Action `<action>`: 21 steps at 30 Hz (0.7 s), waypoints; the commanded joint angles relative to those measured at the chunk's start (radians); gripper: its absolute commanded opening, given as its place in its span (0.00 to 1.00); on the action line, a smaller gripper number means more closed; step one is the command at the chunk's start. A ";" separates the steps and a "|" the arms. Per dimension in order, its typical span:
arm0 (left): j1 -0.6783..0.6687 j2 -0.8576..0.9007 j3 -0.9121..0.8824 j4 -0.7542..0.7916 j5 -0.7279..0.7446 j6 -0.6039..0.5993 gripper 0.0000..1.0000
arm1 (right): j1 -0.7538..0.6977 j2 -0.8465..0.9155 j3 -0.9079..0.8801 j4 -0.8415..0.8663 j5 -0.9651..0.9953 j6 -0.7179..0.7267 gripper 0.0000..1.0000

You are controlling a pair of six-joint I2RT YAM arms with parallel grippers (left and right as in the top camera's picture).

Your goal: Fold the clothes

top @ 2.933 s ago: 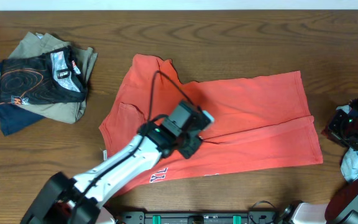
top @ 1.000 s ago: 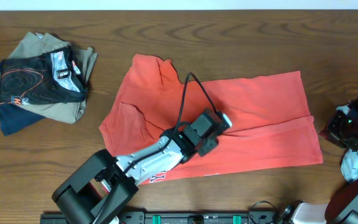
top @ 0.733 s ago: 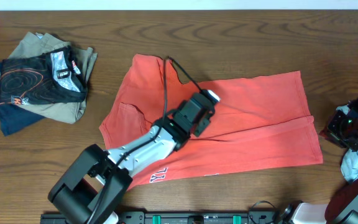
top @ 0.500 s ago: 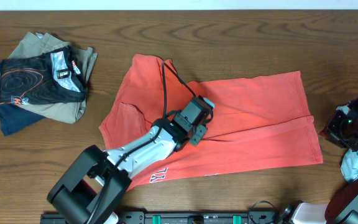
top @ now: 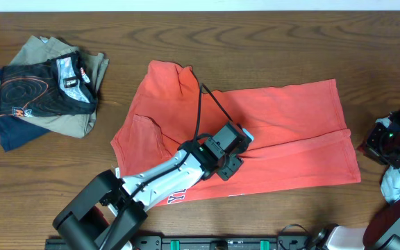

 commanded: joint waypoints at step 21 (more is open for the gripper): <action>-0.017 0.067 0.010 0.071 -0.049 0.021 0.12 | 0.007 -0.006 0.002 0.002 -0.019 -0.010 0.20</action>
